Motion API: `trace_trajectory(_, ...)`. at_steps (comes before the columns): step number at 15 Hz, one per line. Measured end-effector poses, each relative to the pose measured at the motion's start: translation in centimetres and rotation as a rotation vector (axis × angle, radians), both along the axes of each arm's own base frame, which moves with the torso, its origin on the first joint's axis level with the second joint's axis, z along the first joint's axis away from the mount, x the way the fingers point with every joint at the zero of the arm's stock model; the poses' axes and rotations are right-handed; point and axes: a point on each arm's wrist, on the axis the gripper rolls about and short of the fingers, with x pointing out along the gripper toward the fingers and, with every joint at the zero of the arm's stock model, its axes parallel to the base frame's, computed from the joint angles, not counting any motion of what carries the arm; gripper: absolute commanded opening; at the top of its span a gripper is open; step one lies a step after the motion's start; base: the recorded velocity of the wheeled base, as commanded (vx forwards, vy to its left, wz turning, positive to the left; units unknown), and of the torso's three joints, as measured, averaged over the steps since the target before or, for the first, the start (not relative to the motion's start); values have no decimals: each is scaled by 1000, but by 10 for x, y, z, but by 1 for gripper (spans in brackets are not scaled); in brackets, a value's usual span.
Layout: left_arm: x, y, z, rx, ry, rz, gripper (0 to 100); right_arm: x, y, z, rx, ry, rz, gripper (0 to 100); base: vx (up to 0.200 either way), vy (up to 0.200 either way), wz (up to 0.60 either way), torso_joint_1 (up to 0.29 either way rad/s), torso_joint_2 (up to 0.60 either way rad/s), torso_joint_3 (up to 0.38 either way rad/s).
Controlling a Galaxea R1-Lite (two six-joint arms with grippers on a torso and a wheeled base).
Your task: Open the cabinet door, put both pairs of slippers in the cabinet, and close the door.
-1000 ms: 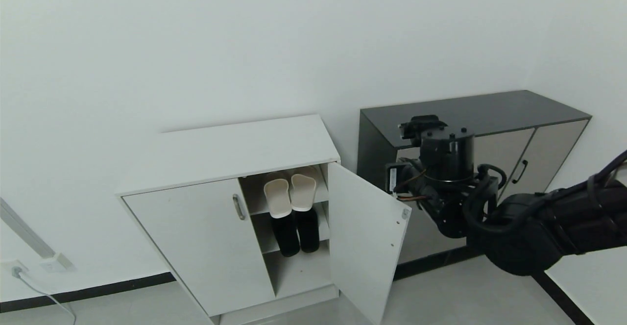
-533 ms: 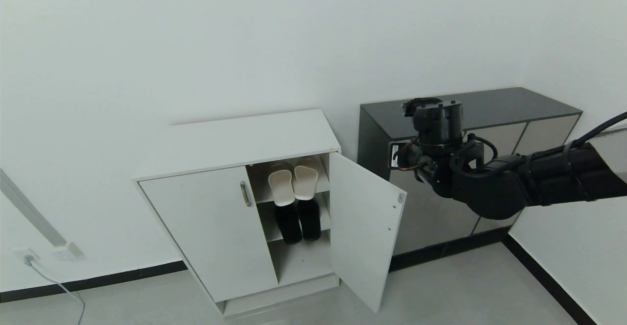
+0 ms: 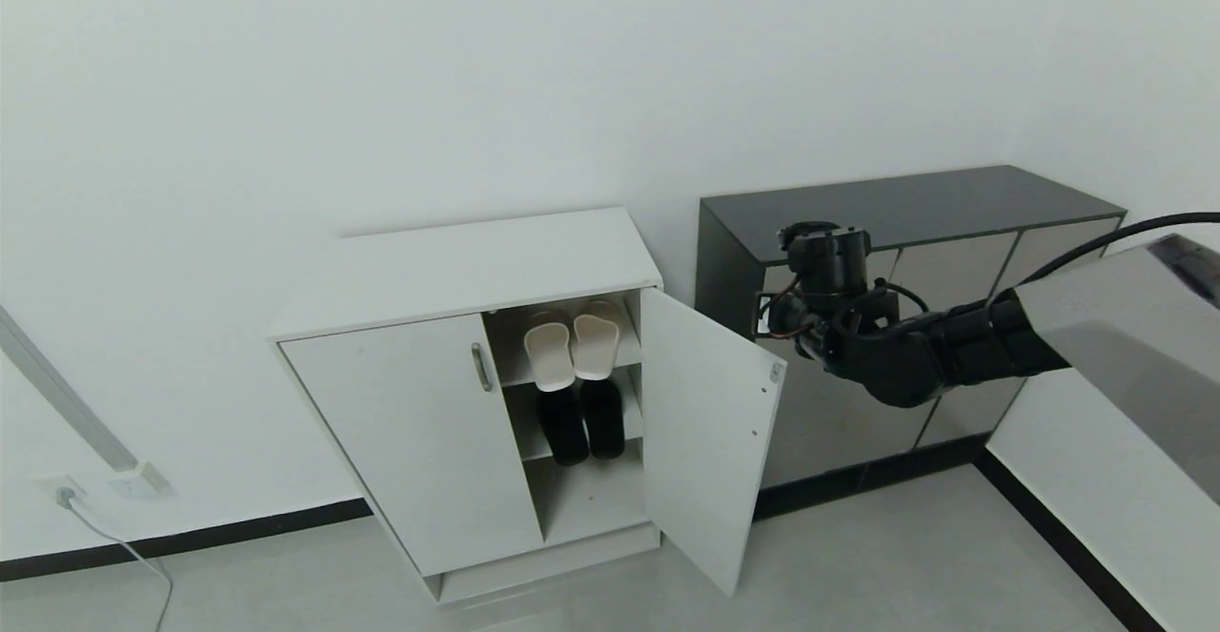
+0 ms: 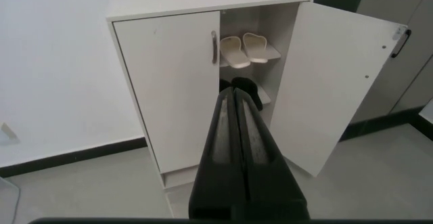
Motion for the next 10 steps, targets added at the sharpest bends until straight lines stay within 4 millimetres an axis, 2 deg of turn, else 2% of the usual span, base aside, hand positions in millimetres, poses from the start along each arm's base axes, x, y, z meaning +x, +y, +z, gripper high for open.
trace_trajectory(5, 0, 0, 0, 0, 1, 0, 0, 28, -7, -32, 2, 50, -20, 0, 0, 0, 0, 0, 0, 0)
trace_trajectory(10, 0, 0, 0, 0, 1, 0, 0, 36, -8, -48, -9, 71, -30, 0, 0, 0, 0, 0, 0, 0)
